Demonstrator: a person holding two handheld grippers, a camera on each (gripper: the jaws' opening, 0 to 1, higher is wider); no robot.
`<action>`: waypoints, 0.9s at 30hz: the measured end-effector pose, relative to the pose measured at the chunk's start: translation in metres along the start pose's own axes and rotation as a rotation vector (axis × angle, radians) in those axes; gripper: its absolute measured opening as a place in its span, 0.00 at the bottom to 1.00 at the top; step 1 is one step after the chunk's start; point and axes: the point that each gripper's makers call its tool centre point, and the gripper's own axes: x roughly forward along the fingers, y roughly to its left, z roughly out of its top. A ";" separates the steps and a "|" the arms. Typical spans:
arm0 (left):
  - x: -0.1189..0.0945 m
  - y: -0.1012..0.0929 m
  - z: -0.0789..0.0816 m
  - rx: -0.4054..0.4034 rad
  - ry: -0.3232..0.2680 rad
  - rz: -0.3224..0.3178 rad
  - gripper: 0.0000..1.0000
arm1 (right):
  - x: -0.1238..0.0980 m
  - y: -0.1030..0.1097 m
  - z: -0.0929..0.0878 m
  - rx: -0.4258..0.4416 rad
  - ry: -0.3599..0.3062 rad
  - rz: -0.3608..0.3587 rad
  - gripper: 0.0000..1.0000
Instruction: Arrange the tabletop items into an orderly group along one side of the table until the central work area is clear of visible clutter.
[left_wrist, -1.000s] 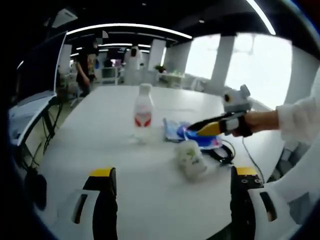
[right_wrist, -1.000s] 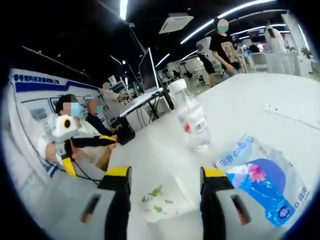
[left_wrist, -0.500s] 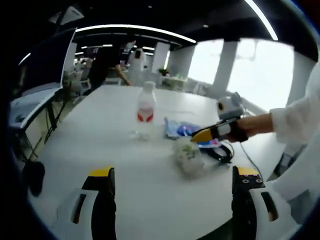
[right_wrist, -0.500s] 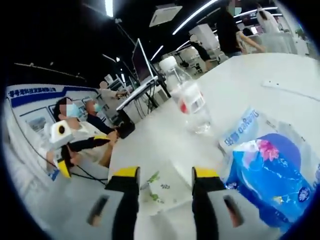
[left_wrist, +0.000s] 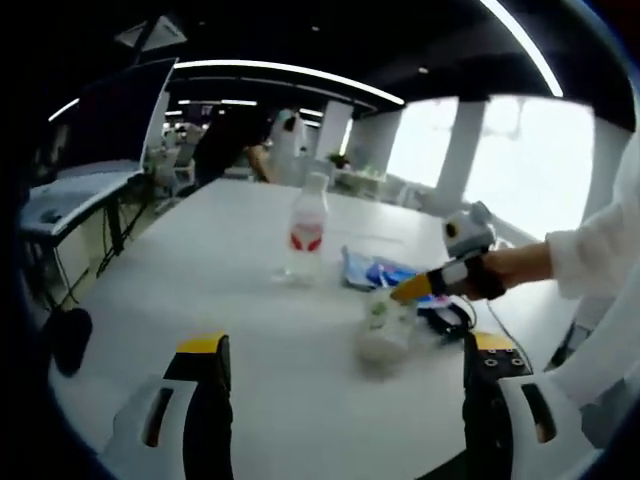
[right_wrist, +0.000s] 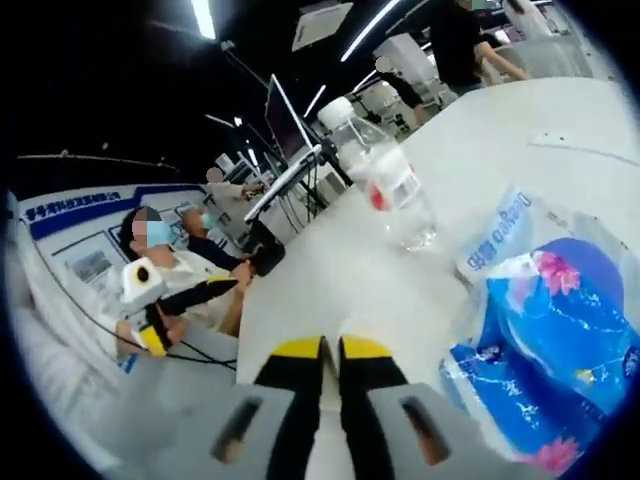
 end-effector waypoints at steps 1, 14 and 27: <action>0.000 0.001 0.000 -0.001 -0.002 0.002 0.94 | 0.000 0.000 0.000 -0.002 0.001 -0.003 0.02; -0.002 0.007 0.004 -0.038 -0.024 0.020 0.93 | 0.003 0.030 0.007 0.000 -0.029 0.039 0.00; -0.005 0.002 0.013 -0.010 -0.066 0.008 0.94 | 0.002 0.028 0.031 -0.031 -0.048 -0.029 0.00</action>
